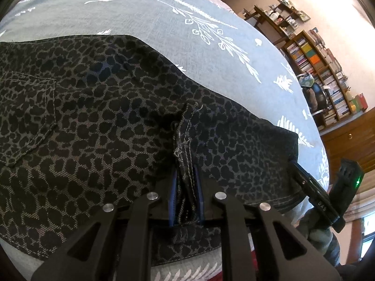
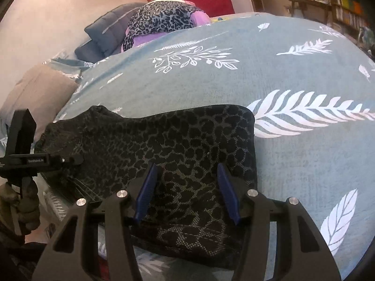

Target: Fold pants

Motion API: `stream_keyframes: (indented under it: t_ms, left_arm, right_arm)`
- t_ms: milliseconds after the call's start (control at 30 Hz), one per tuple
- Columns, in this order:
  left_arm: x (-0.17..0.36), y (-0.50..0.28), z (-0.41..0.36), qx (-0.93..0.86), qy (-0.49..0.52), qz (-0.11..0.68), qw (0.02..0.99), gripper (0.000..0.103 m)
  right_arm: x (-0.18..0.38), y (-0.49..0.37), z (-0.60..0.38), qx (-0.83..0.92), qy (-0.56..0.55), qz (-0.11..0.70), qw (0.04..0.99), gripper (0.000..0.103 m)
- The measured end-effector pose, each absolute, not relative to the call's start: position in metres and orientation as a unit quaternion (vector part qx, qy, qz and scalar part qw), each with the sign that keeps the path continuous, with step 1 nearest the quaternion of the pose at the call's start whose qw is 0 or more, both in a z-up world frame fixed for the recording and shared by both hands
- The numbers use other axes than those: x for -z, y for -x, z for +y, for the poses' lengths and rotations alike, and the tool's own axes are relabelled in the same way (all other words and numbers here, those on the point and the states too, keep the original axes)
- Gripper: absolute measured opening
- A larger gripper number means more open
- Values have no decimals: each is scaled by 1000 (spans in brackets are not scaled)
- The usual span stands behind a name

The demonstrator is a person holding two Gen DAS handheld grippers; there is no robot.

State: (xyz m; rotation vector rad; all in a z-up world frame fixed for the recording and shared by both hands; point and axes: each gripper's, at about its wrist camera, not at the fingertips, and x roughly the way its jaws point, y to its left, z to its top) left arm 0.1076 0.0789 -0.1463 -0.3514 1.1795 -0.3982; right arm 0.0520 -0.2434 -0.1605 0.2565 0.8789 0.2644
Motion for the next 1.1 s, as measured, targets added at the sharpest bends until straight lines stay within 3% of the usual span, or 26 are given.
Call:
stream_keyframes:
  t_ms: [367, 567, 633, 700, 1100]
  left_arm:
    - [140, -103, 90, 170, 171, 540, 806, 15]
    - [137, -103, 108, 153, 186, 536, 809, 17]
    - [135, -100, 116, 143, 190, 533, 812, 28]
    - [129, -95, 130, 131, 203, 523, 817, 49]
    - [85, -62, 231, 7, 239, 454, 858, 60]
  right_arm:
    - [123, -51, -232, -128, -125, 397, 900, 55]
    - [159, -58, -224, -129, -120, 435, 883, 58]
    - [165, -55, -223, -132, -115, 423, 889, 59]
    - [163, -53, -217, -131, -92, 421, 893, 60]
    - [145, -52, -207, -130, -99, 424, 891, 61]
